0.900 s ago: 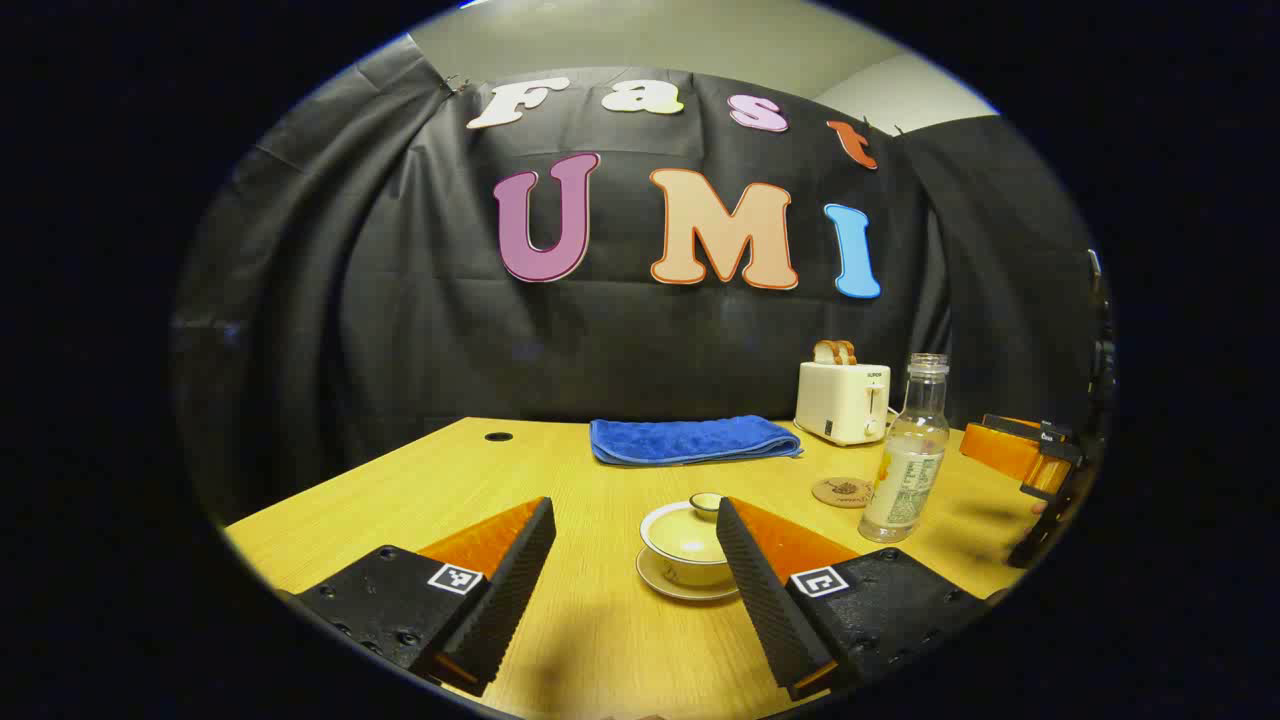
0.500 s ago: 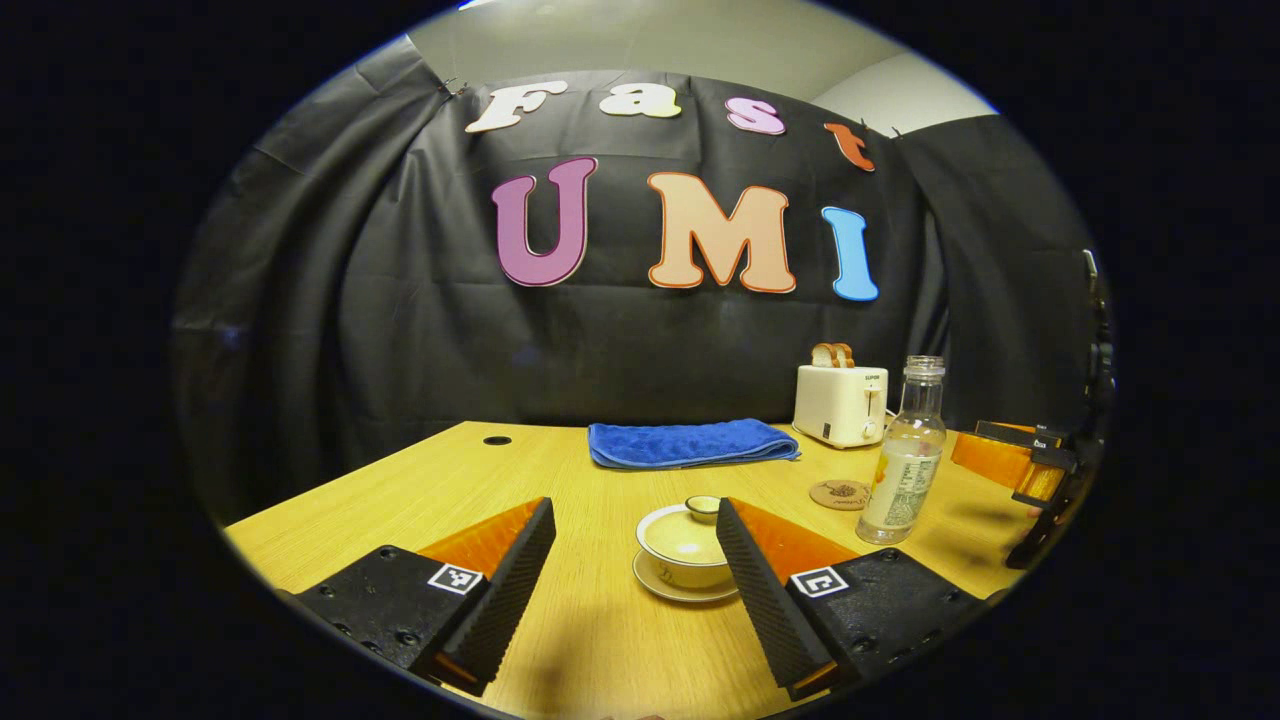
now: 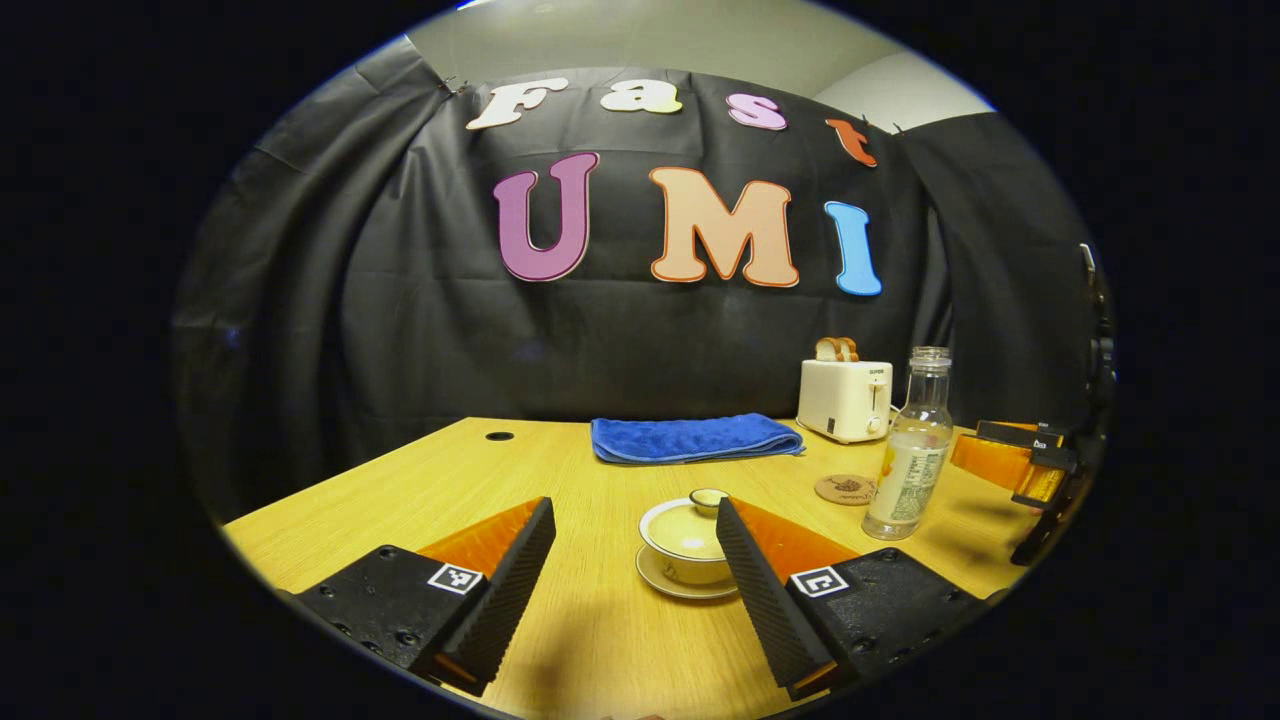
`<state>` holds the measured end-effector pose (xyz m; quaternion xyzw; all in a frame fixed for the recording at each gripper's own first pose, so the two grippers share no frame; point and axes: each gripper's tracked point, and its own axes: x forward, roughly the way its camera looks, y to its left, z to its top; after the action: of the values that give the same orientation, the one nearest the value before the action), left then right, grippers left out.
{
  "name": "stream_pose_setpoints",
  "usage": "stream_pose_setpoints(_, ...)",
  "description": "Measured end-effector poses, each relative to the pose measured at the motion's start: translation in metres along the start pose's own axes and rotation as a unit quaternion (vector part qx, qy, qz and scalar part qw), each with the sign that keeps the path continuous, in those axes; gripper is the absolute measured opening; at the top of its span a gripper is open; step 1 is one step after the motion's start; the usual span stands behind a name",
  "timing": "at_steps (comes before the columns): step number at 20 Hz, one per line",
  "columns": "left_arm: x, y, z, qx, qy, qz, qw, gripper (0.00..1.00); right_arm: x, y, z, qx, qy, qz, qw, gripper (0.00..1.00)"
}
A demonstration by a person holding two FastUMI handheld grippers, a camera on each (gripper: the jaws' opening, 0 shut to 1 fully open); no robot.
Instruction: Open the teacup lid with one hand, grasp the water bottle and pour water into the teacup with the other hand; after pouring, place the water bottle on the coaster and then close the teacup lid.
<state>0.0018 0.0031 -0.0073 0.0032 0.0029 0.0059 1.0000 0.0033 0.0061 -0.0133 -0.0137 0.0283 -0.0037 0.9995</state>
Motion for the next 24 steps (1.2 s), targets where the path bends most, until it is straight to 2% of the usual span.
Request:
stream_pose_setpoints(5, 0.001, 0.002, 0.003, 0.009, -0.008, 0.006, 1.0, 0.95, 0.001, -0.002, 0.002, 0.0, -0.001, -0.005, 1.0, 0.92)
stream_pose_setpoints(9, 0.006, -0.001, 0.004, 0.014, -0.012, -0.004, 1.0, 0.95, 0.002, -0.002, 0.002, 0.0, -0.001, -0.006, 1.0, 0.92)
stream_pose_setpoints(14, 0.02, -0.018, 0.003, 0.014, -0.007, -0.039, 0.999, 0.95, 0.002, -0.001, 0.0, 0.0, 0.0, -0.006, 1.0, 0.92)
stream_pose_setpoints(15, 0.023, -0.023, 0.002, 0.015, -0.006, -0.05, 0.999, 0.93, 0.001, -0.002, 0.0, 0.0, 0.0, -0.007, 1.0, 0.92)
stream_pose_setpoints(18, 0.034, -0.034, -0.002, 0.019, 0.004, -0.076, 0.997, 0.95, 0.002, -0.001, 0.0, 0.0, 0.0, -0.006, 1.0, 0.91)
stream_pose_setpoints(23, 0.051, -0.042, -0.007, 0.022, 0.02, -0.095, 0.995, 0.95, 0.001, 0.002, 0.0, 0.0, 0.0, 0.002, 1.0, 0.92)
stream_pose_setpoints(24, 0.054, -0.045, -0.009, 0.023, 0.027, -0.101, 0.994, 0.95, 0.002, 0.003, 0.0, 0.0, 0.0, 0.004, 1.0, 0.94)
